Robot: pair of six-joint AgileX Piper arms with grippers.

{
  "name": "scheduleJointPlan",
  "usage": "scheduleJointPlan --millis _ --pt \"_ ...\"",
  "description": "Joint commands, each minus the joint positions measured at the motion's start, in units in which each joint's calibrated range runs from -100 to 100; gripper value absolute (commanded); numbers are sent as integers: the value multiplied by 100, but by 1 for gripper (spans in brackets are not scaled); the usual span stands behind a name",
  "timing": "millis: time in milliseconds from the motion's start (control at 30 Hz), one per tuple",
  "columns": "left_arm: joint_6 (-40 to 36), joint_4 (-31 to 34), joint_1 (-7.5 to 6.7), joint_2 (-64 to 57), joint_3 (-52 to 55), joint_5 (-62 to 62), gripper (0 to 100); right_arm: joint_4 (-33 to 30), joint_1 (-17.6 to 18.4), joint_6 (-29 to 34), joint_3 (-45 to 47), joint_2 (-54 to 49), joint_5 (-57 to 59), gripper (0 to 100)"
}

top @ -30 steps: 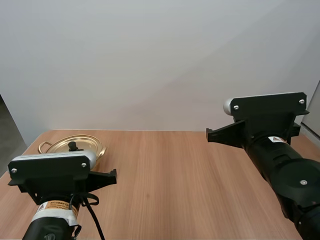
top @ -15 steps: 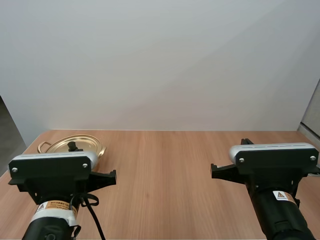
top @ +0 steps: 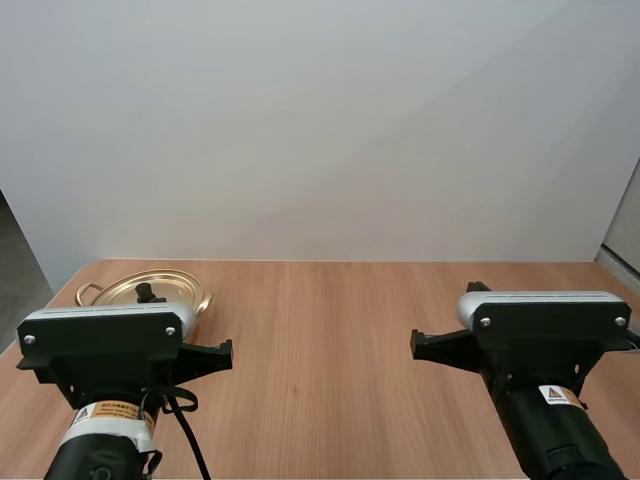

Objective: Open the pot, put the car inside, and close it

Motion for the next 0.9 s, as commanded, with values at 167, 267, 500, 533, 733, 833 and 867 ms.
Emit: scheduleJointPlan --millis 167,267,500,533,733,833,867 --pt "-2 -1 0 0 0 -3 0 -5033 -1 4264 0 0 1734 0" --pt "-2 -1 0 0 0 -3 0 -5587 -1 4964 0 0 1787 0" --pt "-2 -1 0 0 0 -3 0 -5923 -1 5372 0 0 3416 0" --pt "-2 -1 0 0 0 -3 0 -5923 -1 5372 0 0 3396 0" --pt "-2 -1 0 0 0 -3 0 -5922 -1 5372 0 0 3395 0" --pt "-2 -1 0 0 0 -3 0 -5923 -1 5372 0 0 3395 0" --pt "-2 -1 0 0 0 -3 0 -5908 -1 5372 0 0 3395 0"
